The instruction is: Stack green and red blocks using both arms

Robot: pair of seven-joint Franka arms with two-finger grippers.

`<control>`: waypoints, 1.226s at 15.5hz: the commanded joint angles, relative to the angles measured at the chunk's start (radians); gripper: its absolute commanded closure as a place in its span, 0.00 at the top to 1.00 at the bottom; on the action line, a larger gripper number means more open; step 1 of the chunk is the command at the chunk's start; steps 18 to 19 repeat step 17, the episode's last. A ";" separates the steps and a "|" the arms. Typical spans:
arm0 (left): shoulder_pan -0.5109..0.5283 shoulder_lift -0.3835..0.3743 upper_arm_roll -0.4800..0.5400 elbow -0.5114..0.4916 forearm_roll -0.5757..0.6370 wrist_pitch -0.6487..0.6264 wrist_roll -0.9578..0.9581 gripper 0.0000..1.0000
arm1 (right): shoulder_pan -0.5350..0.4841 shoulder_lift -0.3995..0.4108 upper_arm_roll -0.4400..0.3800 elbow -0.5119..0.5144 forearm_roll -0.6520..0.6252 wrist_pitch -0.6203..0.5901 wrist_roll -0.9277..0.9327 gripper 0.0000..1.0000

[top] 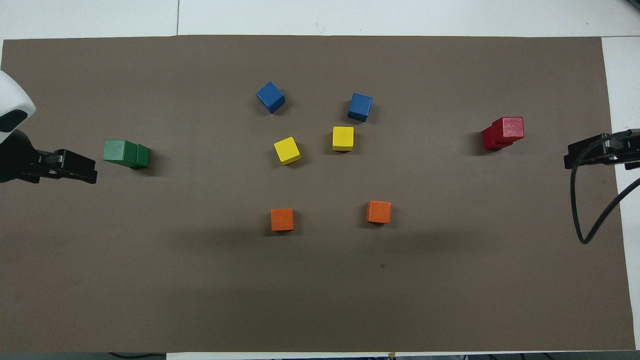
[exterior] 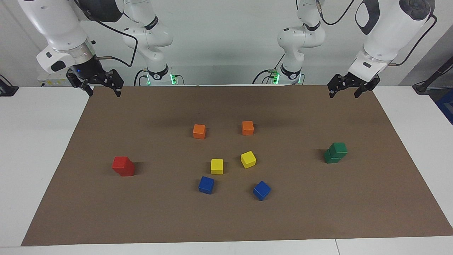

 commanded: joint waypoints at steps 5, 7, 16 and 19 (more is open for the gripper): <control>-0.006 -0.013 0.024 -0.015 -0.002 0.042 -0.013 1.00 | -0.005 -0.011 0.002 -0.015 0.014 0.005 -0.030 1.00; -0.006 -0.010 0.024 -0.023 -0.002 0.093 -0.016 1.00 | -0.004 -0.011 0.002 -0.017 0.013 0.005 -0.030 1.00; -0.012 -0.011 0.024 -0.021 -0.001 0.092 -0.011 1.00 | 0.004 -0.014 0.002 -0.015 0.008 0.003 -0.028 1.00; -0.012 -0.011 0.024 -0.021 -0.001 0.093 -0.011 1.00 | 0.002 -0.014 0.002 -0.015 0.008 0.003 -0.028 1.00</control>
